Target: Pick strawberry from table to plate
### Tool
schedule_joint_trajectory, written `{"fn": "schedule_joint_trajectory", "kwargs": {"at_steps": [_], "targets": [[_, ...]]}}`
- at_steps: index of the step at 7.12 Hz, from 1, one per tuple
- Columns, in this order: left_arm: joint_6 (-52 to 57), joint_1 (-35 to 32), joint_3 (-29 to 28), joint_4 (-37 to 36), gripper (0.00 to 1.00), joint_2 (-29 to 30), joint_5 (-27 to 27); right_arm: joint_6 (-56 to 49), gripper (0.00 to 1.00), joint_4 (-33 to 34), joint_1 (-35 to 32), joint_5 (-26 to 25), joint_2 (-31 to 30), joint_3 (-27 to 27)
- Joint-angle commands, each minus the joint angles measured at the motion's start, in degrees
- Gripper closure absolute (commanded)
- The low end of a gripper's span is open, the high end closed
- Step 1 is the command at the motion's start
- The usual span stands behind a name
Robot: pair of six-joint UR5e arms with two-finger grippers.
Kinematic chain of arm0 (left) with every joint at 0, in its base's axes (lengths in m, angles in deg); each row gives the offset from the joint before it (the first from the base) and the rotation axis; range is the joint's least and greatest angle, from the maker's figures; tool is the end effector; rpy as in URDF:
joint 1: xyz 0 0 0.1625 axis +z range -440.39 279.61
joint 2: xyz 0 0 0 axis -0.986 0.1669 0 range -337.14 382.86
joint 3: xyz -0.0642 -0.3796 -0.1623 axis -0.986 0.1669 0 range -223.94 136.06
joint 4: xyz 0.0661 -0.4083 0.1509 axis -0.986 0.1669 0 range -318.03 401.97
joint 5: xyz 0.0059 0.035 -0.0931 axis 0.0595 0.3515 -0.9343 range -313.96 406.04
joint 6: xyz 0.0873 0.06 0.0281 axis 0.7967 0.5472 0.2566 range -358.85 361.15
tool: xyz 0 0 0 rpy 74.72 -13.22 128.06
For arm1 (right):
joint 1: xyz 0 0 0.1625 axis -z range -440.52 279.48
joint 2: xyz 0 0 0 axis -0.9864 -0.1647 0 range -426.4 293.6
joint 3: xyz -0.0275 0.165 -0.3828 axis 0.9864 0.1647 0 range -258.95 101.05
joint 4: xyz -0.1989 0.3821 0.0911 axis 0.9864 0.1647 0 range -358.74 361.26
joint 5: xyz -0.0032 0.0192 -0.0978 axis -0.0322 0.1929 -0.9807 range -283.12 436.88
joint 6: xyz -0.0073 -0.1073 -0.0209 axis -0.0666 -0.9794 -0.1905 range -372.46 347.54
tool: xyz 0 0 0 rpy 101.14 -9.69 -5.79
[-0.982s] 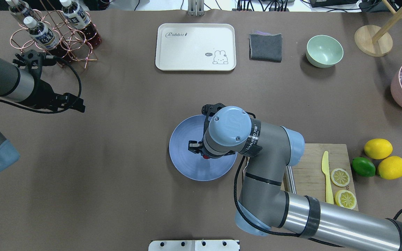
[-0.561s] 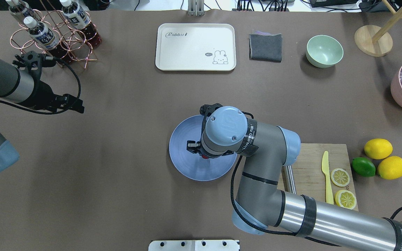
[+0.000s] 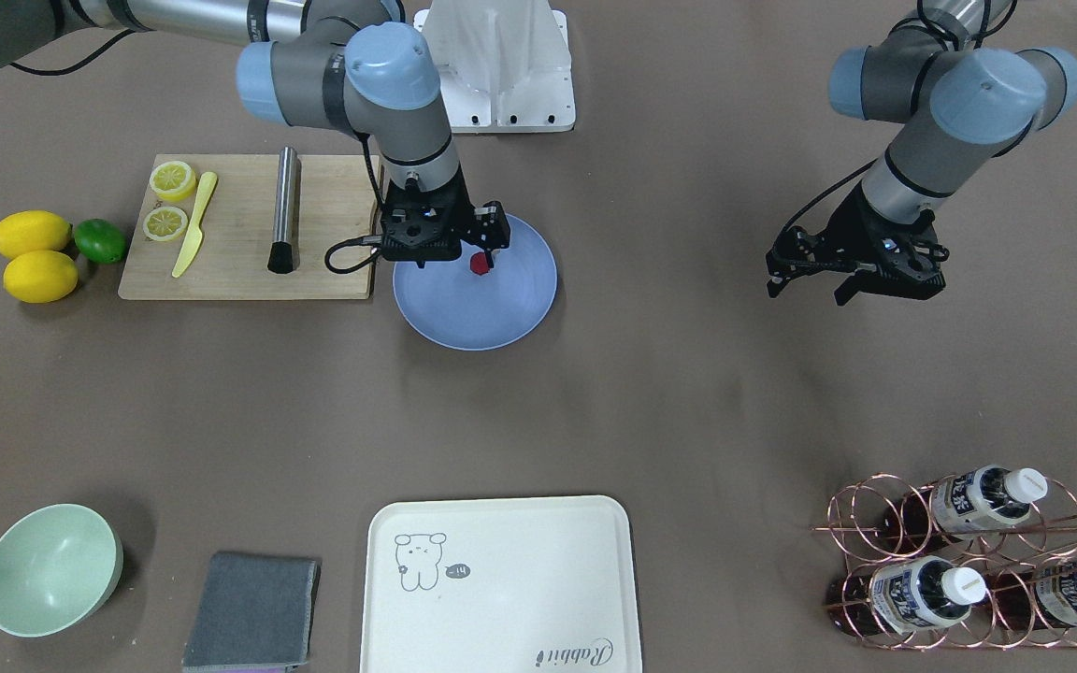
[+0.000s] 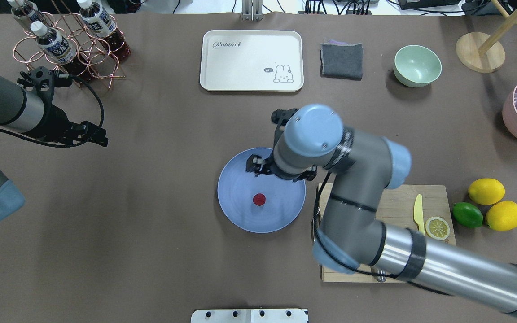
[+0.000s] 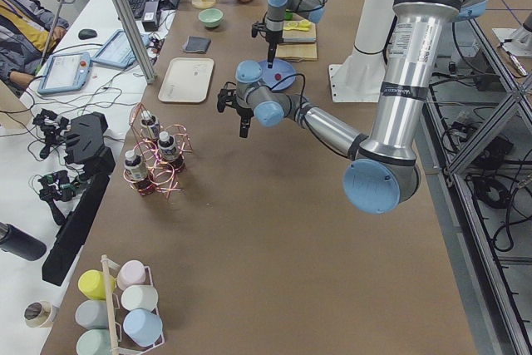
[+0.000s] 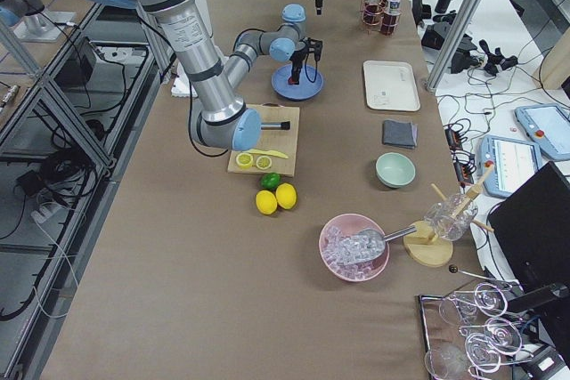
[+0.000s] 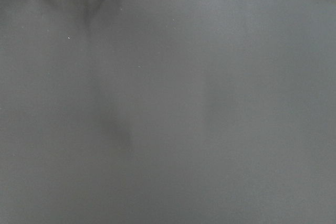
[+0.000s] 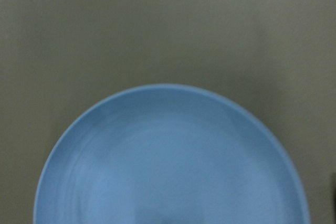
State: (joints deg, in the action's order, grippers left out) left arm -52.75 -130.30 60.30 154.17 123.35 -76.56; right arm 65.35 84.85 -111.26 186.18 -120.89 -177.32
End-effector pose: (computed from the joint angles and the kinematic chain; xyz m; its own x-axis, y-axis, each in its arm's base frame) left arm 0.3249 -0.5013 0.3880 0.5857 0.0750 -0.8071 0.0569 0.9894 0.1333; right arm -0.5420 -0.4352 0.2009 0.5923 0.1204 0.7967 -0.1420 0.9889 -0.0440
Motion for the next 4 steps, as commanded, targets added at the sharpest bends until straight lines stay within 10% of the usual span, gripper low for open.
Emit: {"fn": "schedule_joint_trajectory", "kwargs": {"at_steps": [1, 4], "targets": [[1.07, -6.12, 1.58, -2.93, 0.03, 0.05, -6.38, -18.69, 0.00, 0.26, -19.08, 15.78, -13.11, -8.82], [20.62, -18.79, 4.22, -6.02, 0.03, -8.97, -11.34, -71.86, 0.00, 1.48, -45.66, 26.31, -29.68, -0.12]]}}
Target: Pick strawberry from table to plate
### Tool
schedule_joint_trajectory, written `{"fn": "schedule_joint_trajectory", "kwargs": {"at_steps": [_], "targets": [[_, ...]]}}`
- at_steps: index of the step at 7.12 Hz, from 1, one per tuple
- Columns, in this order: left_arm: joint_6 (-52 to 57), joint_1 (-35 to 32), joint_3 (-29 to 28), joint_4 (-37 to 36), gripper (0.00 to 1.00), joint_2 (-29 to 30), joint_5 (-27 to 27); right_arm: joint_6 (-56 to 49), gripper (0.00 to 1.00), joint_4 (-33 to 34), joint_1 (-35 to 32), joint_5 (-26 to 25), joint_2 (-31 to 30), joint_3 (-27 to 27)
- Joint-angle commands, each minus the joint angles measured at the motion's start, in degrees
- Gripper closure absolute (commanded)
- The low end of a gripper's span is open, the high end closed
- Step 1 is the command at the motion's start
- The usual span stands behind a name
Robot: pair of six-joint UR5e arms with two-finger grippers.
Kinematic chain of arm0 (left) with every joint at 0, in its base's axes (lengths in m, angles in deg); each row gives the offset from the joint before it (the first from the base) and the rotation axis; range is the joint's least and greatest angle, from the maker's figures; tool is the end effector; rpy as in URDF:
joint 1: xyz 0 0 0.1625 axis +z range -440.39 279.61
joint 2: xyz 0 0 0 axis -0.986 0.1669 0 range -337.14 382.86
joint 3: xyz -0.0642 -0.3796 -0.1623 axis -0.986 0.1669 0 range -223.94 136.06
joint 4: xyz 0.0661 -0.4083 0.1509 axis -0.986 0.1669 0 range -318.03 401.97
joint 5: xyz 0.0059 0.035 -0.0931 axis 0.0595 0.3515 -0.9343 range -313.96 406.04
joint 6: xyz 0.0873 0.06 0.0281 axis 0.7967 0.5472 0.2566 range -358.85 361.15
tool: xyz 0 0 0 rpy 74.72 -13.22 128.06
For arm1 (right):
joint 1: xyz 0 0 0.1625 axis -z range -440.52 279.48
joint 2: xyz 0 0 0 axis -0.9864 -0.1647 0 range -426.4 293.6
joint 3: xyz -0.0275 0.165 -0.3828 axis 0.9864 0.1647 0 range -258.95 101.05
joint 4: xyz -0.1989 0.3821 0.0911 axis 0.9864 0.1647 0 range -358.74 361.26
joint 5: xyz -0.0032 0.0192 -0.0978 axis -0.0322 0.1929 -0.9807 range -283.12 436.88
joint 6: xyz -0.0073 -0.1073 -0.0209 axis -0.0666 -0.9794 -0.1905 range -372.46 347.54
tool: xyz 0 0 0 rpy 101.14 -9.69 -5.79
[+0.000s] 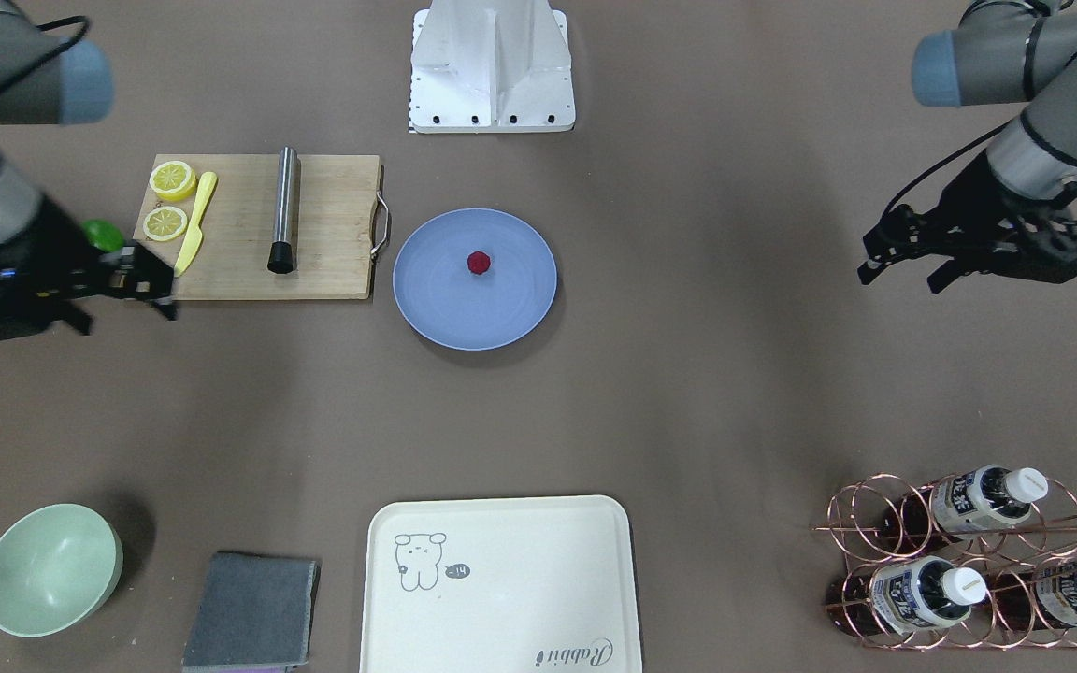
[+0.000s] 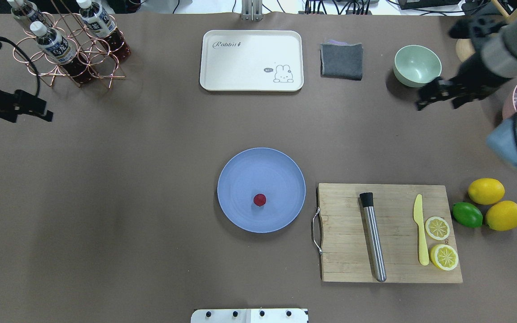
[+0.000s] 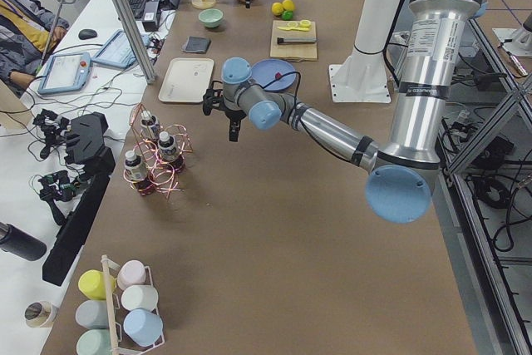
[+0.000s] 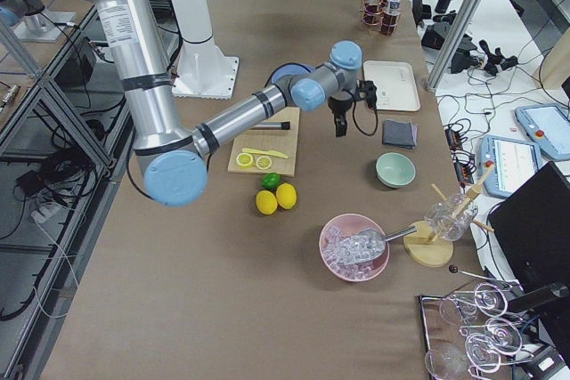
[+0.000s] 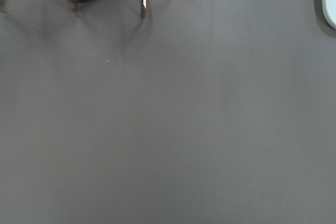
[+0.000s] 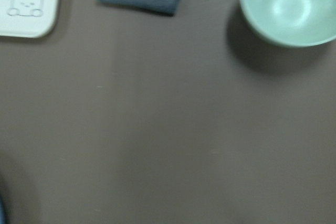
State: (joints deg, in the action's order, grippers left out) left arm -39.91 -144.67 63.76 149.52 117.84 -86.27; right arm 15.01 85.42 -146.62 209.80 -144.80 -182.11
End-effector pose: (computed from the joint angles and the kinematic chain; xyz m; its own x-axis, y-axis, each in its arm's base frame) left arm 0.1859 -0.5230 0.4144 0.5777 0.0856 -0.8117 0.0639 0.9867 0.1496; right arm -0.1862 -0.5647 0.4141 0.6302 -0.1815 0.7549 0.0653 0.9812 0.1814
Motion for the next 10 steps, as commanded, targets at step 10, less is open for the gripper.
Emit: {"fn": "schedule_joint_trajectory", "kwargs": {"at_steps": [10], "targets": [[37.38, -16.40, 1.21, -18.78, 0.03, -10.17, -2.87, -47.95, 0.00, 11.73, -24.70, 1.11, -7.20, 12.28]]}}
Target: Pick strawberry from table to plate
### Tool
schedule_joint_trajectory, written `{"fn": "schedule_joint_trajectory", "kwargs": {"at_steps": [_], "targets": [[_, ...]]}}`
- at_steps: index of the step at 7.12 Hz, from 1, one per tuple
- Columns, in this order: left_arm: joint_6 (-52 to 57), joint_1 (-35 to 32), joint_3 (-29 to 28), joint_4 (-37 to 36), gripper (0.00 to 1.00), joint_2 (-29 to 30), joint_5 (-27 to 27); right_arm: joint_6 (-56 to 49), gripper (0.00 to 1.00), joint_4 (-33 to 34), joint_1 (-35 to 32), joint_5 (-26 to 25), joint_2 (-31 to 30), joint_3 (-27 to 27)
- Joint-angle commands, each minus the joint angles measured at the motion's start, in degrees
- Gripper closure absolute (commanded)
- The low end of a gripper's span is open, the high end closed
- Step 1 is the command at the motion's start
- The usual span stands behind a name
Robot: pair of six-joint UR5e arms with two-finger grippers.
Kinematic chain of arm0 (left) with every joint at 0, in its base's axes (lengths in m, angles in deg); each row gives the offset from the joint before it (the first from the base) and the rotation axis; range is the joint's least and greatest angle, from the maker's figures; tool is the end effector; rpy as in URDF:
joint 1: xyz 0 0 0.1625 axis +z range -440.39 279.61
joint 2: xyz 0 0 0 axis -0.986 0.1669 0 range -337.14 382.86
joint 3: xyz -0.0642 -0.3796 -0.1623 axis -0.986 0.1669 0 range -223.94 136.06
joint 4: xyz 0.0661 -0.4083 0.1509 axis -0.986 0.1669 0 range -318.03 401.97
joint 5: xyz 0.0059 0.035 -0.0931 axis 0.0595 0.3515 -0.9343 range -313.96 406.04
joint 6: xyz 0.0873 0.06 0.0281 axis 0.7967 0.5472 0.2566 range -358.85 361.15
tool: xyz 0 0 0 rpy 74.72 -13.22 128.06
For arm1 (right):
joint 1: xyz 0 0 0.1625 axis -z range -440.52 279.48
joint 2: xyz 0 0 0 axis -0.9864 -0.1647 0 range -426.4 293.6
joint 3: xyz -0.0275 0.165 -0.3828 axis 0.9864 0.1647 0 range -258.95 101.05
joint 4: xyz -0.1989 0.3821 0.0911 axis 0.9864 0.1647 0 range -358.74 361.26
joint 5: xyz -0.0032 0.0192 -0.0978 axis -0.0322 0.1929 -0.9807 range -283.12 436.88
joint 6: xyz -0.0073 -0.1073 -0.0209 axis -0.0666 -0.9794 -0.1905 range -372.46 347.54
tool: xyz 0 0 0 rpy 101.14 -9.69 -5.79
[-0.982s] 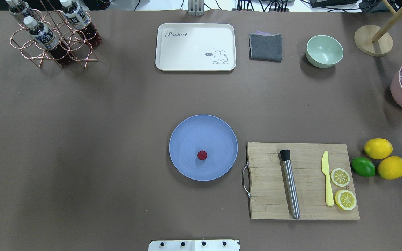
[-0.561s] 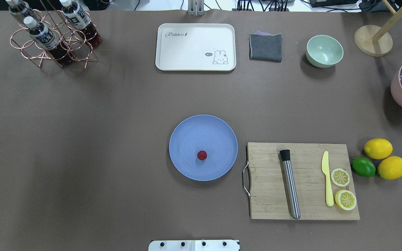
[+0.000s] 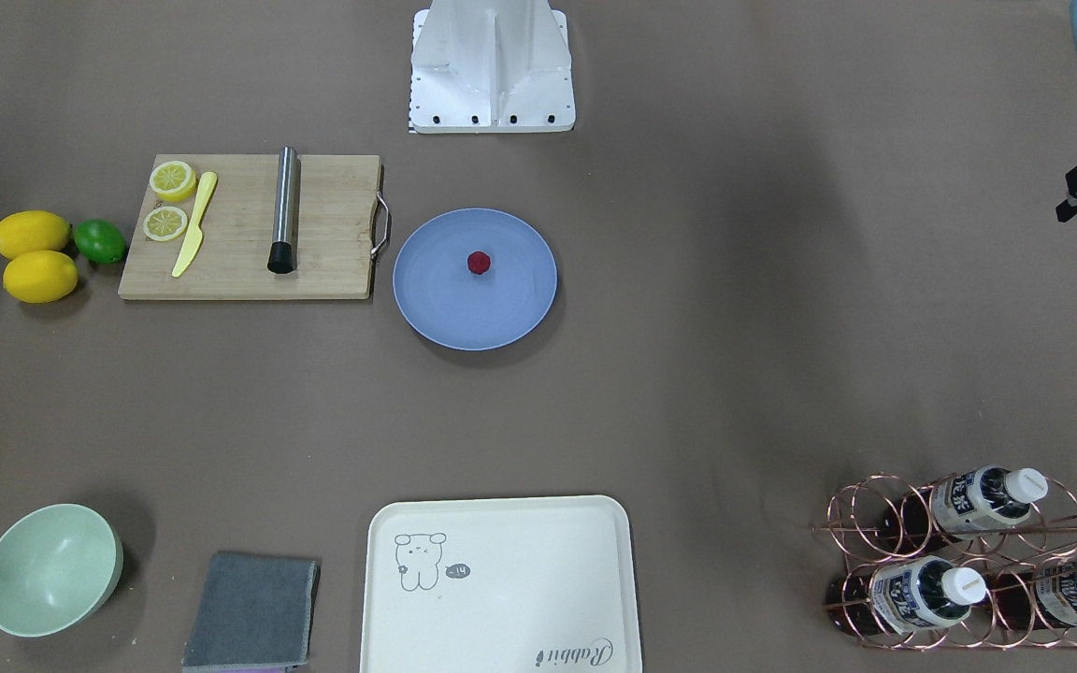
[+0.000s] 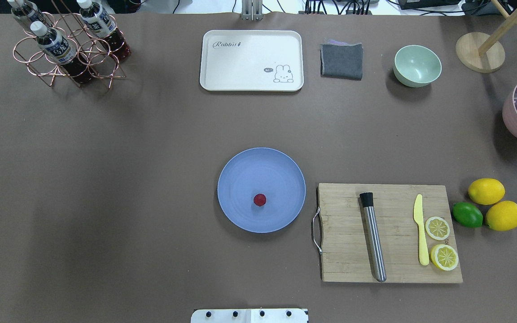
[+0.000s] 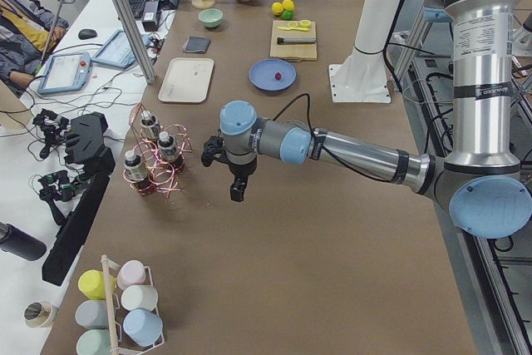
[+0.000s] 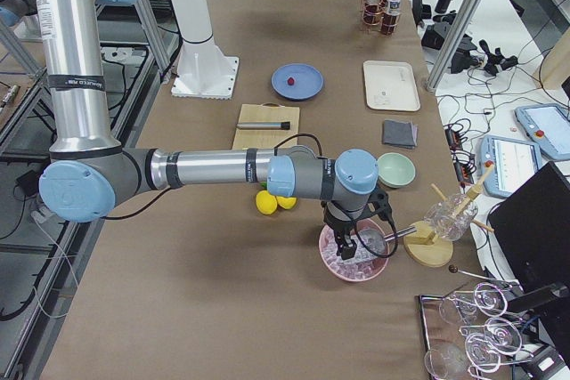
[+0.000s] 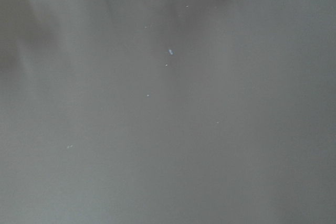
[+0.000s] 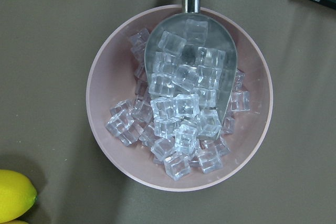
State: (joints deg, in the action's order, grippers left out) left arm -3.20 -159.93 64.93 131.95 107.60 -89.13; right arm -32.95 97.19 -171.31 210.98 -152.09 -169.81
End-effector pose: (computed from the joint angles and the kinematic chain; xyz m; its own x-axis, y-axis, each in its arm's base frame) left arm 0.0333 -0.4866 0.5315 0.6745 0.2186 -0.7051 -0.1257 0.9752 0.1821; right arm 0.0645 -0.5472 0.6211 0.6773 -0.3321 0.6564 0.2384 0.9432 0.2313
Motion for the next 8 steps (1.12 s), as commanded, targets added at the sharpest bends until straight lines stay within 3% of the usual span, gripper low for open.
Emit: {"fn": "schedule_joint_trajectory", "kwargs": {"at_steps": [1, 8], "targets": [[0.66, -1.15, -0.23, -1.21, 0.03, 0.33, -0.01, 0.01, 0.00, -0.03, 0.00, -0.07, 0.17, -0.01], [0.66, -1.23, -0.32, -0.86, 0.03, 1.12, 0.52, 1.77, 0.00, 0.23, 0.08, 1.42, 0.35, 0.68]]}}
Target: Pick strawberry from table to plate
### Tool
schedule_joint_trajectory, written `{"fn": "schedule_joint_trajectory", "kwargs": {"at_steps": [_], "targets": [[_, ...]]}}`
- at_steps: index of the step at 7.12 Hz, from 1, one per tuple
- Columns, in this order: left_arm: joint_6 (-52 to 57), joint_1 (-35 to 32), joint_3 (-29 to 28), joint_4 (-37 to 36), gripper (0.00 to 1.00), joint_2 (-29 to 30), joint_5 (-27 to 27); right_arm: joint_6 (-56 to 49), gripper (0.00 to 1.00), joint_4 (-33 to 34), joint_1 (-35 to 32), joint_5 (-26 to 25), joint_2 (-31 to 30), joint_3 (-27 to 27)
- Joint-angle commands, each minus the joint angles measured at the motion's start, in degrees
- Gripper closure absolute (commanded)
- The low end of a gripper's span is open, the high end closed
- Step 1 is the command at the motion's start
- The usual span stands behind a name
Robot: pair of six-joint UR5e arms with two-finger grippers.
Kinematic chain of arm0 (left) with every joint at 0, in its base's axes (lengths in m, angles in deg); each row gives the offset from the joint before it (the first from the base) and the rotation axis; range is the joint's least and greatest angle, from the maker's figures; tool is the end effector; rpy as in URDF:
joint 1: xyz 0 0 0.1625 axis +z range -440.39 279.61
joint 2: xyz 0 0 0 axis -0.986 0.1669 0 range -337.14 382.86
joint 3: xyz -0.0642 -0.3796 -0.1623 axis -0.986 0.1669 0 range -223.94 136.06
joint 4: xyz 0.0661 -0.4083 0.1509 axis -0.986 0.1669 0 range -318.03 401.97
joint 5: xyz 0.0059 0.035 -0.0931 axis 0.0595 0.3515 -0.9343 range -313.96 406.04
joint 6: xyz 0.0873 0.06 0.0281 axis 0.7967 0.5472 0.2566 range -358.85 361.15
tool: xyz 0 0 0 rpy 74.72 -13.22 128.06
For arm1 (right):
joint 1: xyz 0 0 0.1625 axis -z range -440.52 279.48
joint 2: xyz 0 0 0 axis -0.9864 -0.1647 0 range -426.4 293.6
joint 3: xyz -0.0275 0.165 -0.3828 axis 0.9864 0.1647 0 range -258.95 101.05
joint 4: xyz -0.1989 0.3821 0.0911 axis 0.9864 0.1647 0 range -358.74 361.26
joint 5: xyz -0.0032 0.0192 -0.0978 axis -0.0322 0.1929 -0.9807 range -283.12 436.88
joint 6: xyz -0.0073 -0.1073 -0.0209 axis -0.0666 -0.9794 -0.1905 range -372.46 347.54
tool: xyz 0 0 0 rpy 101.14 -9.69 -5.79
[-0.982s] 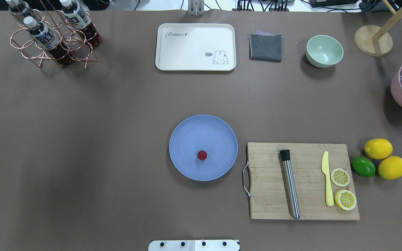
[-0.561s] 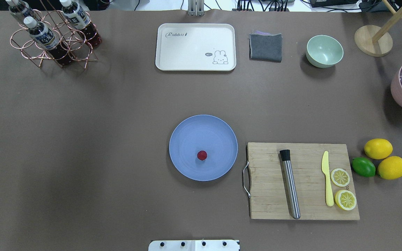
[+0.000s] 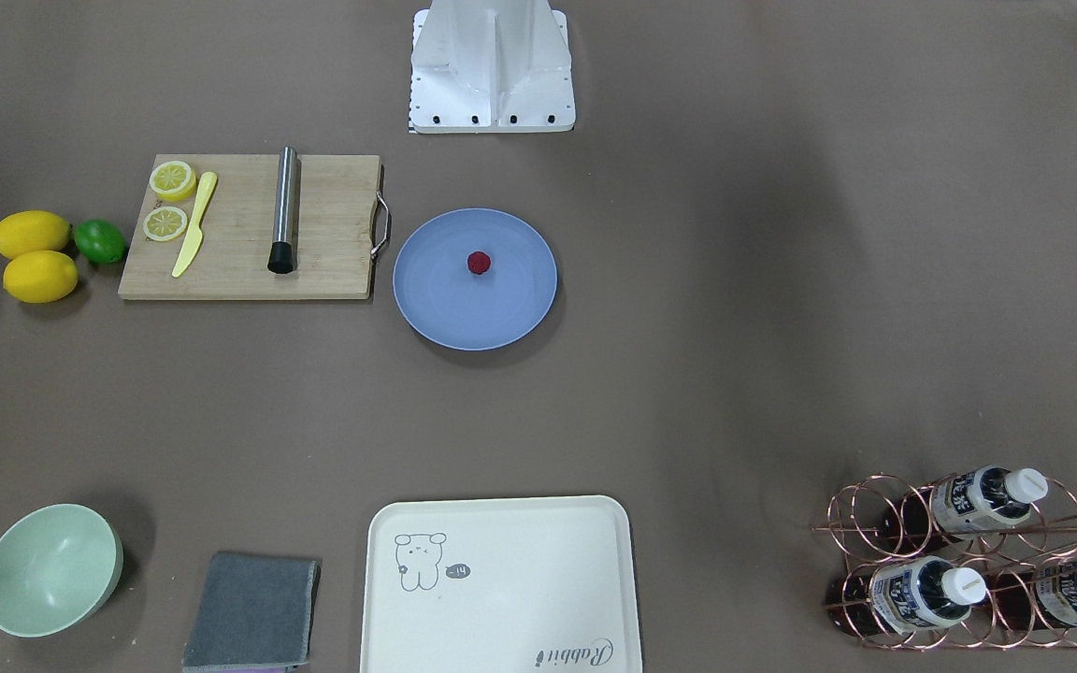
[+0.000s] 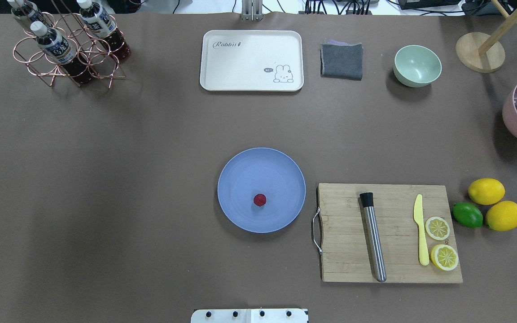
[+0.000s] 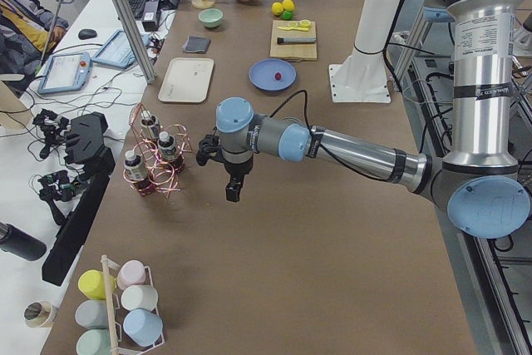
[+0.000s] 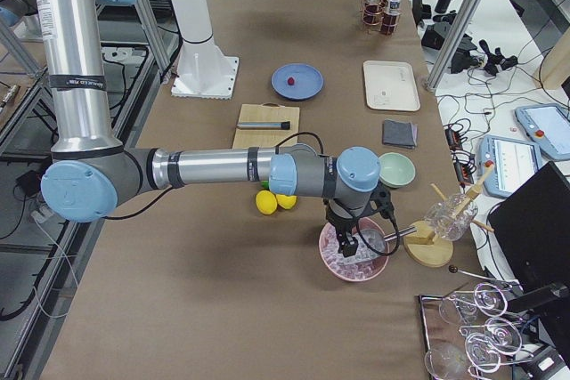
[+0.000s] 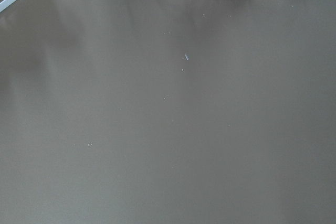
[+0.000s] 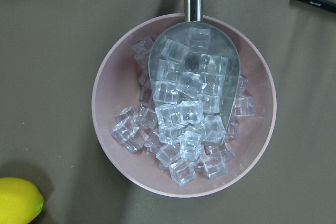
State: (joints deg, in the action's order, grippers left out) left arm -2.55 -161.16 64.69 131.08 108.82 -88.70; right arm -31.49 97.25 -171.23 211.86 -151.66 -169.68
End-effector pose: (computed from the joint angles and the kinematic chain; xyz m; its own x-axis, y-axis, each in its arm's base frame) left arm 0.0235 -0.4946 0.5256 0.6830 0.2161 -0.6977 -0.1120 0.9749 0.1924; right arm 0.0626 -0.5505 0.6171 0.6726 -0.3118 0.6711 0.2189 0.9502 0.2220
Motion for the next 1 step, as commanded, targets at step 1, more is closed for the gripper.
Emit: {"fn": "schedule_joint_trajectory", "kwargs": {"at_steps": [1], "targets": [[0.01, 0.00, -0.61, 0.01, 0.03, 0.26, 0.87, 0.40, 0.00, 0.17, -0.26, 4.12, -0.61, 0.56]]}}
